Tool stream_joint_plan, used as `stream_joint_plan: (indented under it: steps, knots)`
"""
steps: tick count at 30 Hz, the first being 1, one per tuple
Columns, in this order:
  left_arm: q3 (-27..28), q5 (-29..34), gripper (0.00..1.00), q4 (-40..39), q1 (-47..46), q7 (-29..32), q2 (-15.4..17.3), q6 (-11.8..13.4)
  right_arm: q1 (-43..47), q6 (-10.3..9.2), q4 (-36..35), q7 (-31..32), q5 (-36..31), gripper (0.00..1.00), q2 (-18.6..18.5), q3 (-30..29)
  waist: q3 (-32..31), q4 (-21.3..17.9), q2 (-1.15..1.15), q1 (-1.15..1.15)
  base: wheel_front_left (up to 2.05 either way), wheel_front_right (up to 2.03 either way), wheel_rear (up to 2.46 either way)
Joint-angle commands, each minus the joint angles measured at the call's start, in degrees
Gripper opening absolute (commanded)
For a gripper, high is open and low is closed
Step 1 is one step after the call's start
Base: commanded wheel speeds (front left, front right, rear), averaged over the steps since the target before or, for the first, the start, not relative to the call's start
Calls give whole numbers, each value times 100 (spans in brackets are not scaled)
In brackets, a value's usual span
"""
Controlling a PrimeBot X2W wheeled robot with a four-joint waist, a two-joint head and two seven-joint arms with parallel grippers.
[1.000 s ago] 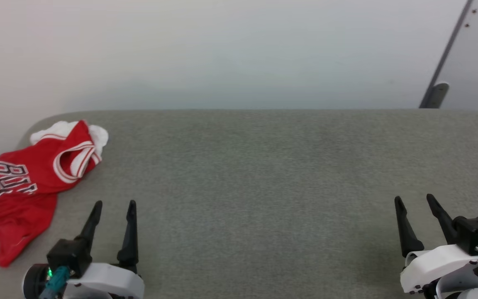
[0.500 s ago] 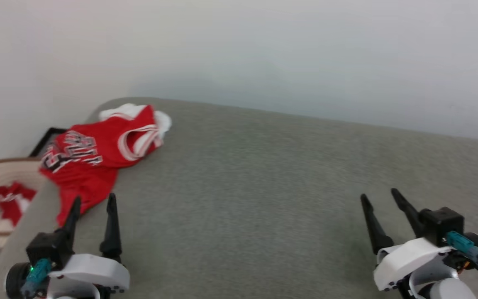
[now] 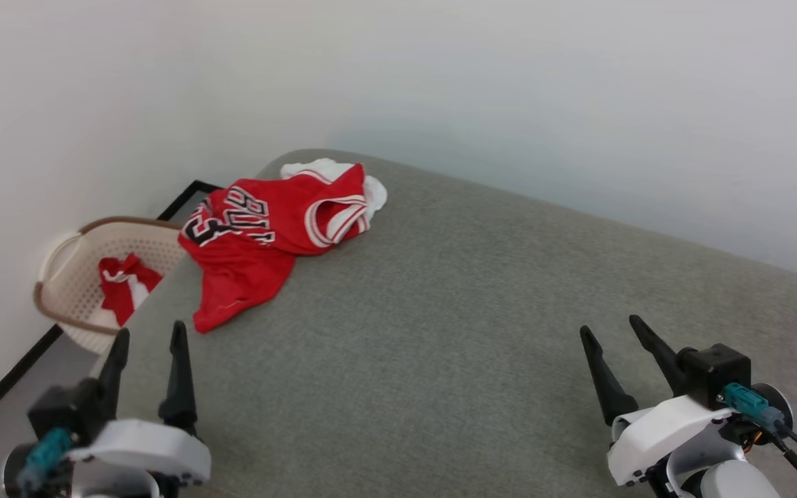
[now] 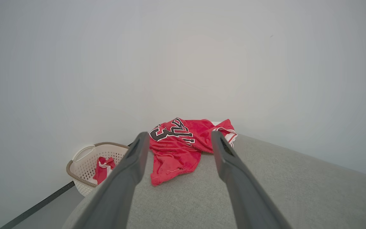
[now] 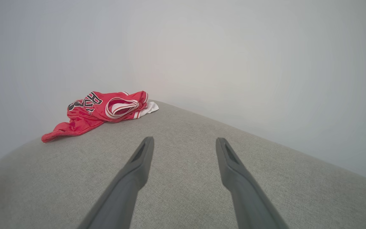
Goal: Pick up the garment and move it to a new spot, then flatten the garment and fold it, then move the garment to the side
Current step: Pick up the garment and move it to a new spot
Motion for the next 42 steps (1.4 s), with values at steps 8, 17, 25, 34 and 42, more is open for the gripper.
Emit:
stream_joint_plan:
  steps: [8, 17, 25, 34, 42]
  knots:
    - [24, -438, 100, 185, -823, 462, 200, -416, -263, -8, -257, 174, -76, 100, -228, -134, 519, -79, 0, 0, 0, 0, 0]
    - [145, -967, 100, 1219, -2673, 1101, 816, -838, -799, -8, -1021, 576, -225, 100, -638, -290, 1822, -704, 0, 0, 0, 0, 0]
    - [-144, -1315, 100, 2541, -4212, 1784, 1278, -981, -1132, -8, -1811, 850, -330, 100, -853, -491, 2850, -1176, 0, 0, 0, 0, 0]
    - [-559, -1499, 100, 4084, -5498, 2832, 1611, -998, -1282, -8, -2515, 1123, -408, 100, -963, -619, 3633, -1496, 0, 0, 0, 0, 0]
    - [-809, -1451, 100, 5325, -6159, 3569, 1635, -898, -1331, -8, -2809, 1295, -442, 100, -1011, -692, 3959, -1611, 0, 0, 0, 0, 0]
